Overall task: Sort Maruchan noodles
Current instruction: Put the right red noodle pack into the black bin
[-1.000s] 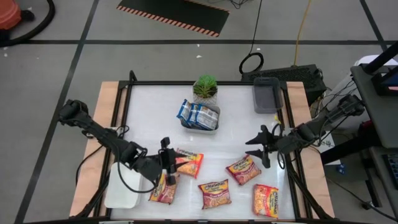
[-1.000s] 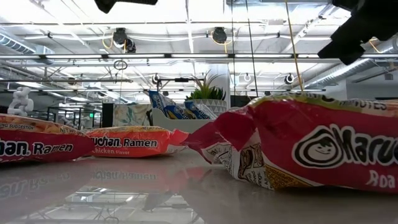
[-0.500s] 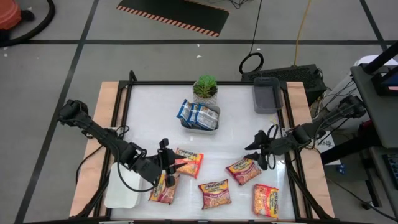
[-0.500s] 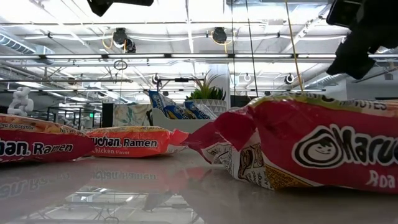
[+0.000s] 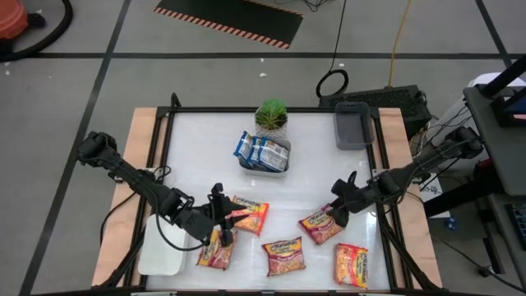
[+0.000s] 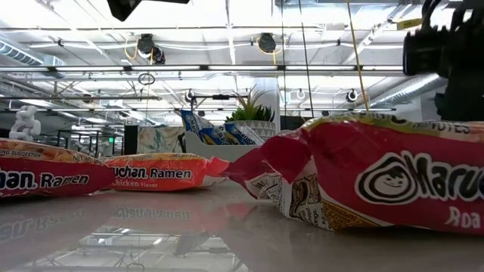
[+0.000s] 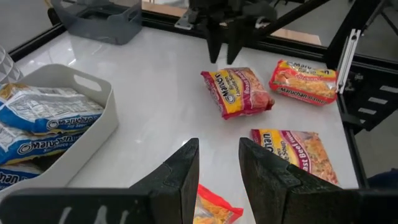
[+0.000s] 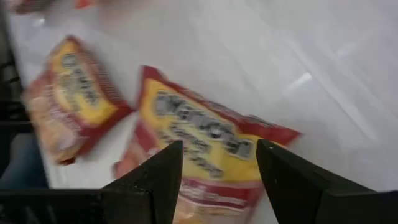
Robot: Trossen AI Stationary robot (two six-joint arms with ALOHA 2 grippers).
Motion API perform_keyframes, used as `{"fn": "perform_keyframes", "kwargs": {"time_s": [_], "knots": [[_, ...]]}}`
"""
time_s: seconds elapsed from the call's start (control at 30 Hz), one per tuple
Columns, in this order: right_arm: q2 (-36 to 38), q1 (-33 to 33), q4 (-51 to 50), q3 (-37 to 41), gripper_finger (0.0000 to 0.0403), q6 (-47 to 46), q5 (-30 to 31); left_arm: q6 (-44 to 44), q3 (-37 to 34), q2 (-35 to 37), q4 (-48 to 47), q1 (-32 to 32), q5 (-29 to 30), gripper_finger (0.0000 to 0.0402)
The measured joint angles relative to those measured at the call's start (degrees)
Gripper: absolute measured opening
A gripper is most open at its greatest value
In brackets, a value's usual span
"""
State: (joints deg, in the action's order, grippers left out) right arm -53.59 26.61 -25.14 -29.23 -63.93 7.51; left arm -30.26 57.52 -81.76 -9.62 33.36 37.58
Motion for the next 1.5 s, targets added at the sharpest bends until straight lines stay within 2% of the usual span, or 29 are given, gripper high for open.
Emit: {"fn": "perform_keyframes", "kwargs": {"time_s": [0.23,0.4,0.63,0.97,1.17,1.43,1.5], "knots": [[-1.66,-2.64,-2.67,0.0,0.0199,-1.33,1.58,0.92,0.0,-0.02,0.51,-0.01,0.02,0.0118],[-4.65,-5.25,-2.61,0.0,0.0199,1.94,1.63,1.04,0.0,-0.02,0.55,-0.02,0.07,0.0118],[-8.87,-6.8,0.17,0.0,0.0199,4.52,-1.85,1.05,0.0,-0.02,0.89,-0.02,0.07,0.0118],[-9.89,-6.79,0.63,-0.02,0.0193,4.75,-3.32,0.96,0.0,-0.02,0.89,-0.17,0.07,0.0118],[-9.89,-6.71,0.59,-0.02,0.0142,4.75,-4.85,0.78,0.0,-0.02,0.89,-0.17,0.06,0.0118],[-9.89,-6.73,0.59,-0.02,0.0024,9.31,-6.32,0.54,0.0,-0.02,0.87,-0.17,0.07,0.0118],[-9.89,-6.75,0.72,-0.02,0.0007,10.77,-6.34,0.53,0.0,-0.02,0.85,-0.17,0.06,0.0118]]}}
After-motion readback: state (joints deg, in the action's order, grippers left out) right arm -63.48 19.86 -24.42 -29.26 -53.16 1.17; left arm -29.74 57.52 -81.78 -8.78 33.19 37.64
